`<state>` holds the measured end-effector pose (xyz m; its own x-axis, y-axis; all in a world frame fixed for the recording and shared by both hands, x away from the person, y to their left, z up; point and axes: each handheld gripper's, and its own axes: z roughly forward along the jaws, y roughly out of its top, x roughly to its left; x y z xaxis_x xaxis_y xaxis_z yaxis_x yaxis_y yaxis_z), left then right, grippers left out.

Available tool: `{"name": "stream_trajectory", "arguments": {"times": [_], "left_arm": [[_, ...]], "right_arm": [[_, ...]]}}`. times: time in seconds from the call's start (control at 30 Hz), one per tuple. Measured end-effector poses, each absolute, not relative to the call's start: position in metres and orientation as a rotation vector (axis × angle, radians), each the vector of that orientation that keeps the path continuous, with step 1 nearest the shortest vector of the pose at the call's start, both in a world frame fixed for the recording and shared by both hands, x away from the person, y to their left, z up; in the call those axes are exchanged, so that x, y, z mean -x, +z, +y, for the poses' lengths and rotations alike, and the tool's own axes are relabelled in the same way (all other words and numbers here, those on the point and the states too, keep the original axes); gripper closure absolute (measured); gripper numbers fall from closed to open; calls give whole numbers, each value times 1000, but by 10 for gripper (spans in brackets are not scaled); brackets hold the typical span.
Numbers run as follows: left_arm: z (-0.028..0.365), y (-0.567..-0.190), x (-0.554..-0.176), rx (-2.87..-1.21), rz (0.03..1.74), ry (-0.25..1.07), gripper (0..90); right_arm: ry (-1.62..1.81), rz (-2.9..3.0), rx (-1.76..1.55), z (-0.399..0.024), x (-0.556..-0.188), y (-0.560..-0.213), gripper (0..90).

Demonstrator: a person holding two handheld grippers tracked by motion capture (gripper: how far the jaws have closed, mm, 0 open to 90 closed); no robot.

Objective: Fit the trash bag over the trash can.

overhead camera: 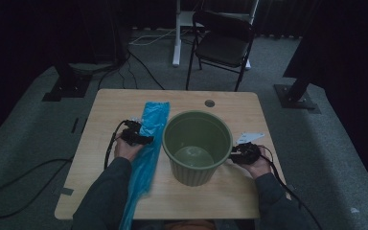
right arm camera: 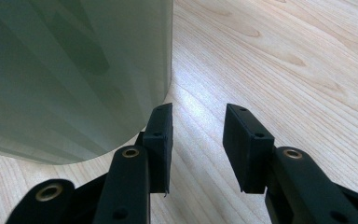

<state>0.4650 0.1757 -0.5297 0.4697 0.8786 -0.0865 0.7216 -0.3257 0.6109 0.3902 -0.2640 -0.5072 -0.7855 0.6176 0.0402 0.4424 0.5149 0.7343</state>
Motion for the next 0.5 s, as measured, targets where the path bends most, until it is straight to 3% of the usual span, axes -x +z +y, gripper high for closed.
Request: {"name": "stream_trajectory", "arguments": {"times": [0.17, 0.5], "left_arm": [[161, -532, -461, -2216, 1286, 440, 174], [158, -533, -459, -2214, 1277, 445, 158]], "right_arm": [[1125, 2534, -902, -263, -391, -508, 625], [1122, 2536, -904, -264, -391, -508, 625]]}}
